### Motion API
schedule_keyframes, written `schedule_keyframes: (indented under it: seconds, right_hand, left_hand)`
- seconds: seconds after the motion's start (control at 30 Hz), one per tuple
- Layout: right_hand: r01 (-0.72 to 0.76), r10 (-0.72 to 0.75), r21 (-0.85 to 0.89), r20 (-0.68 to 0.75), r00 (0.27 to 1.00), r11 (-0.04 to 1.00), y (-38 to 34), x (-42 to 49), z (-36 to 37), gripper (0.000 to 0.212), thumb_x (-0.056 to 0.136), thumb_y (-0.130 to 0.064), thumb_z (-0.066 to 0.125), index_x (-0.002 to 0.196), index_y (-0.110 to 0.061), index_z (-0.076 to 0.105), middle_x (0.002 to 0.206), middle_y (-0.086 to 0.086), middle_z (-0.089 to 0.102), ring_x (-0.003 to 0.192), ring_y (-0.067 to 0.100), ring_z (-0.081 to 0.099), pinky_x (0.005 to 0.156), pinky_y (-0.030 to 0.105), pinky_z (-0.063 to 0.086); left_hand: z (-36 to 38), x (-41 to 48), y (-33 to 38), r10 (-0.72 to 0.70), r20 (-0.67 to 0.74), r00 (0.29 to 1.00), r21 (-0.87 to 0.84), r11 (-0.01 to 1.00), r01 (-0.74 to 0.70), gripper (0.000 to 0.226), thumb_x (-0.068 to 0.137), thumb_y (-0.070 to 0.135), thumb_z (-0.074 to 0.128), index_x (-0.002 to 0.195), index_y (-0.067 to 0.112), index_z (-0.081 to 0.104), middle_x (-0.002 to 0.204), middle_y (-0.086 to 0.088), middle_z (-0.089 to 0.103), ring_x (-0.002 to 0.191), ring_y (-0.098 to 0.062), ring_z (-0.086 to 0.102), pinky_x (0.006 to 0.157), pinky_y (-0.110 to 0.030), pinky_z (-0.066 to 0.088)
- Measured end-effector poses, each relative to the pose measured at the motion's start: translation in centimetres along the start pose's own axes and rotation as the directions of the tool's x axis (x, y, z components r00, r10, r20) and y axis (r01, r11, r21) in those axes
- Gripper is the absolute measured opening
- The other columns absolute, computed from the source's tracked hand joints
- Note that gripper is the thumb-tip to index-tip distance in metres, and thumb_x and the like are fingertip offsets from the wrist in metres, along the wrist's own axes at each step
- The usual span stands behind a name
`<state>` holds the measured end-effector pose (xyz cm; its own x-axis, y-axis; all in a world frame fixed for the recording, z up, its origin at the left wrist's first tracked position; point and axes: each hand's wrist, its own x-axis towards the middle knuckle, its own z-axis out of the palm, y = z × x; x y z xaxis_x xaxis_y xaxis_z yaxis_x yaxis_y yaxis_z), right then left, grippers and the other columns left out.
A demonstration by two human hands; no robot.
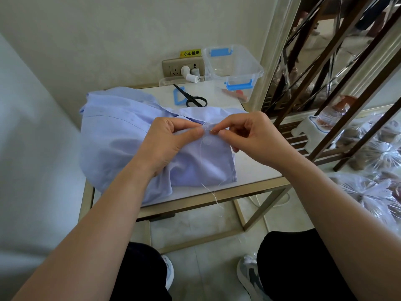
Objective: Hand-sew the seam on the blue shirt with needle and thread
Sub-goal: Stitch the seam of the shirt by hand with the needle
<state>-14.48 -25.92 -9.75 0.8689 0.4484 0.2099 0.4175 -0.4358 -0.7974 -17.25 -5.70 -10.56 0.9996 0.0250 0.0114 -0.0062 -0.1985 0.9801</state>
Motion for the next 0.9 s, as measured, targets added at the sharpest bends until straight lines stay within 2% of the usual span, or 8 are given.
schedule_keyframes:
  seconds: [0.23, 0.33, 0.67, 0.77, 0.9]
  right_hand:
    - [-0.017, 0.016, 0.016, 0.022, 1.0, 1.0, -0.3, -0.12, -0.18, 0.021, 0.093, -0.009, 0.061, 0.1, -0.02, 0.077, 0.048, 0.003, 0.043, 0.048, 0.012, 0.041, 0.052, 0.019, 0.037]
    - [-0.023, 0.023, 0.019, 0.022, 1.0, 1.0, -0.37, -0.09, -0.14, 0.021, 0.093, -0.01, 0.06, 0.1, -0.022, 0.077, 0.048, 0.002, 0.041, 0.048, 0.015, 0.04, 0.053, 0.023, 0.037]
    - [-0.037, 0.036, 0.015, 0.028, 0.999, 0.999, -0.54, -0.11, -0.19, 0.025, 0.092, -0.005, 0.057, 0.099, -0.019, 0.077, 0.044, -0.005, 0.038, 0.047, 0.012, 0.039, 0.051, 0.017, 0.037]
    - [-0.039, 0.039, -0.002, 0.04, 0.998, 0.999, -0.64, -0.1, -0.21, 0.026, 0.092, -0.004, 0.057, 0.097, -0.02, 0.077, 0.045, 0.0, 0.039, 0.048, 0.014, 0.037, 0.051, 0.018, 0.035]
    - [-0.03, 0.032, -0.022, 0.065, 0.997, 0.999, -0.63, -0.07, -0.16, 0.023, 0.091, -0.005, 0.058, 0.095, -0.019, 0.076, 0.049, 0.01, 0.038, 0.05, 0.021, 0.034, 0.053, 0.026, 0.033]
  left_hand:
    - [-0.04, -0.09, 0.14, 0.004, 0.017, 1.0, -0.015, 1.0, -0.004, 0.006, 0.085, 0.015, 0.073, 0.089, 0.018, 0.077, 0.079, 0.009, 0.075, 0.077, 0.001, 0.066, 0.073, -0.012, 0.048]
    - [-0.08, -0.06, 0.03, 0.004, 0.018, 1.0, -0.003, 1.0, -0.004, 0.01, 0.085, 0.016, 0.073, 0.093, 0.014, 0.077, 0.082, 0.006, 0.075, 0.079, -0.001, 0.066, 0.075, -0.013, 0.048]
    - [-0.01, -0.14, 0.18, 0.008, 0.019, 1.0, 0.0, 1.0, -0.008, 0.007, 0.084, 0.016, 0.073, 0.09, 0.016, 0.077, 0.079, 0.009, 0.075, 0.077, 0.001, 0.066, 0.073, -0.012, 0.047]
    - [0.03, -0.21, 0.24, 0.021, 0.025, 0.999, 0.023, 1.0, -0.021, 0.006, 0.085, 0.014, 0.073, 0.087, 0.017, 0.077, 0.074, 0.013, 0.074, 0.073, 0.005, 0.065, 0.07, -0.009, 0.046]
    - [-0.09, -0.32, 0.09, 0.063, 0.051, 0.997, 0.096, 0.993, -0.067, 0.007, 0.086, 0.015, 0.073, 0.09, 0.018, 0.078, 0.082, 0.009, 0.076, 0.078, 0.004, 0.065, 0.076, -0.01, 0.047]
